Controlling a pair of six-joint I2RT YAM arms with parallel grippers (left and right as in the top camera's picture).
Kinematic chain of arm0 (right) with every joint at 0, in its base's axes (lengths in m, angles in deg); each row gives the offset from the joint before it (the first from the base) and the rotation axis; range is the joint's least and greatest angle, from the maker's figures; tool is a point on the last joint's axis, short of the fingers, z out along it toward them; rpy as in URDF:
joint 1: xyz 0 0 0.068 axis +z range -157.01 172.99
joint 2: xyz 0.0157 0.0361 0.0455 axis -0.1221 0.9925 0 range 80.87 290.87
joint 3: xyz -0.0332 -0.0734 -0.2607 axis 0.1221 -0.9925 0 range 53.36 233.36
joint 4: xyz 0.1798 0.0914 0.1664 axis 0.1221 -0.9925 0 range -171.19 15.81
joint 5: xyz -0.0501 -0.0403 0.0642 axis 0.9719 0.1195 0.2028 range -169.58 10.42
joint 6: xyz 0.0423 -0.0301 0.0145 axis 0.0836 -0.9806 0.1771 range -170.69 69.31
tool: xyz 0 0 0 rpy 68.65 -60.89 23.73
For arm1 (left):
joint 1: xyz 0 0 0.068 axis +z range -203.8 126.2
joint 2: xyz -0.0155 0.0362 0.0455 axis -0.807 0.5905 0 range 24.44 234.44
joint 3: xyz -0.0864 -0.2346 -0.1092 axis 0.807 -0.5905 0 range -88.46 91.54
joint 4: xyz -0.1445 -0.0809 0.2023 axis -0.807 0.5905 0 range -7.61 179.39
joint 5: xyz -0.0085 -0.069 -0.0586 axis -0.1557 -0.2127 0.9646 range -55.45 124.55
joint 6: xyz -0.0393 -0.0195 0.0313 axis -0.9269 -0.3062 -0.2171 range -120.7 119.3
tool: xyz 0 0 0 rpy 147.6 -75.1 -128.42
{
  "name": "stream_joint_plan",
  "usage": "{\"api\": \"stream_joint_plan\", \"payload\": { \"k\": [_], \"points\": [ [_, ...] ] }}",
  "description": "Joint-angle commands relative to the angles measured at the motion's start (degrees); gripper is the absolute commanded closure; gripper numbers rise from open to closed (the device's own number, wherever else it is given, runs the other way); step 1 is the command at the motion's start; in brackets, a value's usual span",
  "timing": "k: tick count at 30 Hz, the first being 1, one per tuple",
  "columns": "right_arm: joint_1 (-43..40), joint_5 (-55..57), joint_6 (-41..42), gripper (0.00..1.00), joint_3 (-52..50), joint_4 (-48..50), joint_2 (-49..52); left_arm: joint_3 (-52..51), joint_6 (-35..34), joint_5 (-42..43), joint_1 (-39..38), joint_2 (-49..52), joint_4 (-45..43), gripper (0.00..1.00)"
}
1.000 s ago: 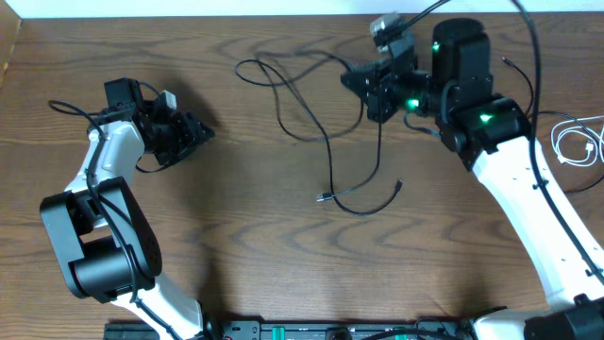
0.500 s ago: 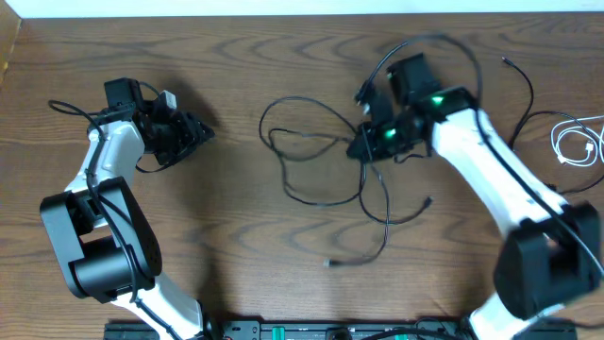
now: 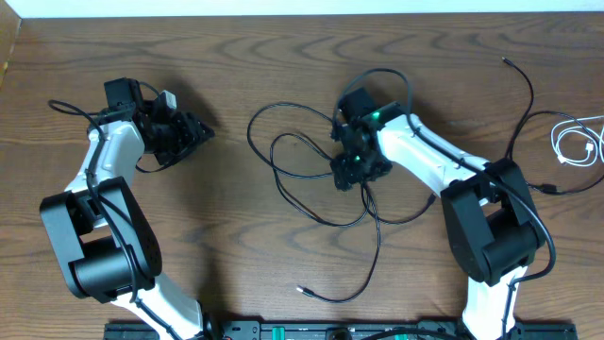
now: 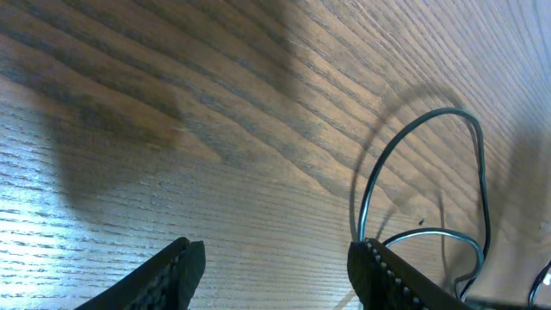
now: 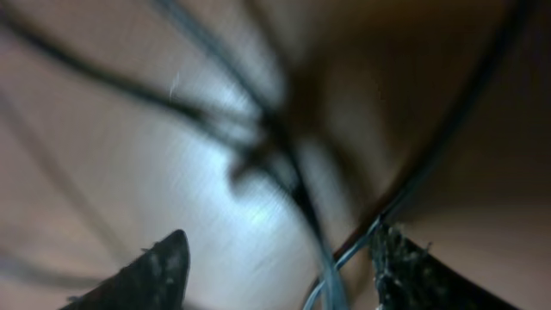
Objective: Untangle cables
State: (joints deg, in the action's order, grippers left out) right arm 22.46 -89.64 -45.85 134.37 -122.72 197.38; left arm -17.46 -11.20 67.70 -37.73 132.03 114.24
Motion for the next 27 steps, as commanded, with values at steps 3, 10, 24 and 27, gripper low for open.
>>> {"api": "stream_joint_plan", "payload": {
  "k": [3,10,24,27],
  "points": [
    [0.5,16.7,-2.5,0.17,0.6,5.2,-0.1,0.3,-0.1,0.7,0.2,0.6,0.0,0.41],
    [0.1,9.8,-10.6,0.13,0.5,7.9,2.2,0.3,-0.1,0.7,0.2,0.6,0.0,0.4],
    [0.0,-1.1,-26.8,0.01,0.5,6.9,3.8,0.3,-0.1,0.7,0.2,0.6,0.0,0.4],
    [-0.3,-1.1,-30.4,0.01,0.5,4.9,3.8,0.3,-0.1,0.7,0.2,0.6,0.1,0.4]
  ]
}}
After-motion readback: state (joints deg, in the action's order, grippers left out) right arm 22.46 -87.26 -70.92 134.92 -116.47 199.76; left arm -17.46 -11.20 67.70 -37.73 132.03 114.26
